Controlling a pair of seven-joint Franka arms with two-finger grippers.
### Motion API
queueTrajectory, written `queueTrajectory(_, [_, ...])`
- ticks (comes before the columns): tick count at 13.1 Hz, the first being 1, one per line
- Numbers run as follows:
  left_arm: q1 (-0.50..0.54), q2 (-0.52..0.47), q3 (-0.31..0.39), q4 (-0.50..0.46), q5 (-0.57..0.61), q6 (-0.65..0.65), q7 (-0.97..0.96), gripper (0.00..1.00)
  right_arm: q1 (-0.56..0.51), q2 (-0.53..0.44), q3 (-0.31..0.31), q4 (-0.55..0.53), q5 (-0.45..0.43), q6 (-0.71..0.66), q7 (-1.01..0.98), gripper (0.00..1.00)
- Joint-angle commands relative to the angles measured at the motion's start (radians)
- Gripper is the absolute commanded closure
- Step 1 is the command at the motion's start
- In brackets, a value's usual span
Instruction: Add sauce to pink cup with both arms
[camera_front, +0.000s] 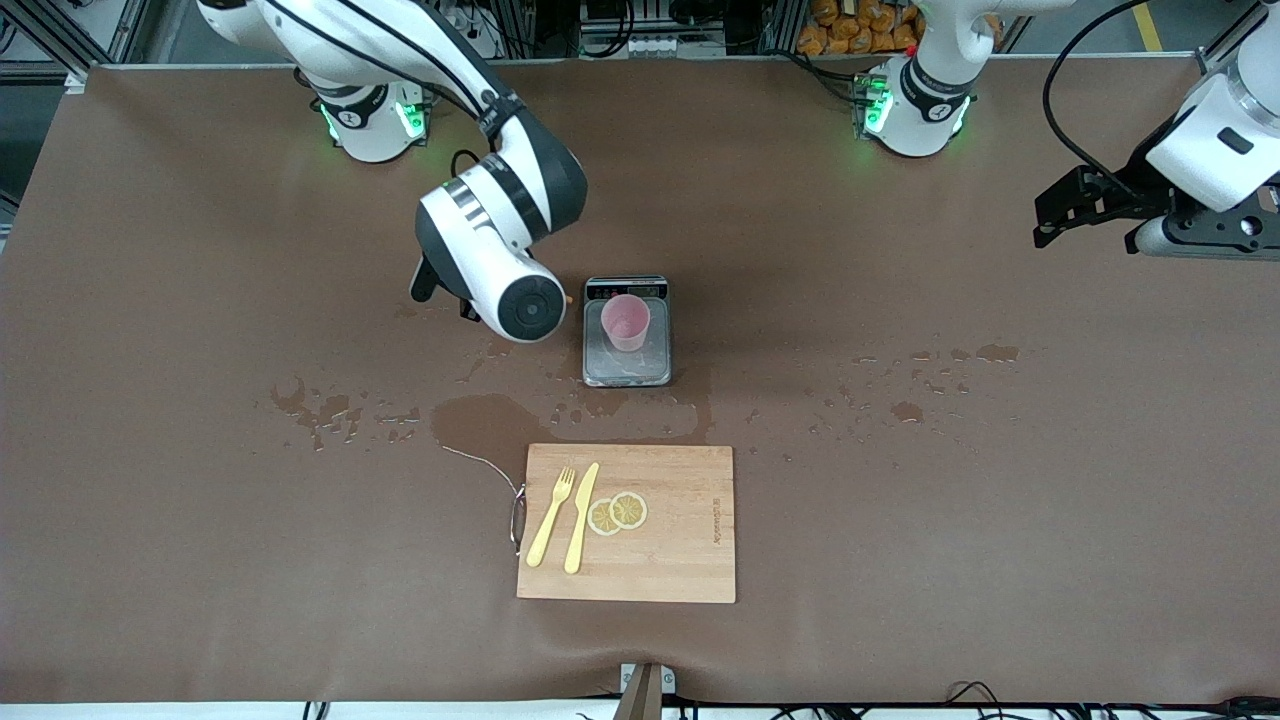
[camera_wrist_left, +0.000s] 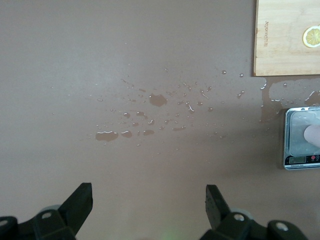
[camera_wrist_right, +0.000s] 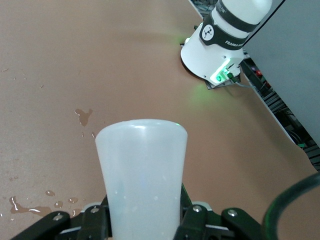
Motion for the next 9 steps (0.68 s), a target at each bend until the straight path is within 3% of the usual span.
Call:
queueTrajectory(1, [-0.002,0.006,0.003,0.003,-0.011,0.018,0.0,0.0,0.031,0.103,-0.008,0.16,-0.048,-0.093,0.033,0.53])
queueTrajectory(3, [0.0,0.004,0.003,0.003,-0.011,0.018,0.0,0.0,0.045,0.126,-0.011,0.204,-0.051,-0.122,0.04,0.53])
queueTrajectory(5, [0.003,0.004,0.003,0.002,-0.011,0.021,0.002,0.0,0.046,0.178,-0.011,0.321,-0.051,-0.179,0.041,0.55])
queueTrajectory(6, [0.006,0.004,0.003,0.0,-0.012,0.018,0.002,0.0,0.048,0.198,-0.011,0.346,-0.051,-0.199,0.041,0.61])
queueTrajectory(9, [0.007,-0.001,0.003,-0.004,-0.013,0.018,0.0,0.0,0.057,0.209,-0.01,0.347,-0.066,-0.203,0.041,0.66])
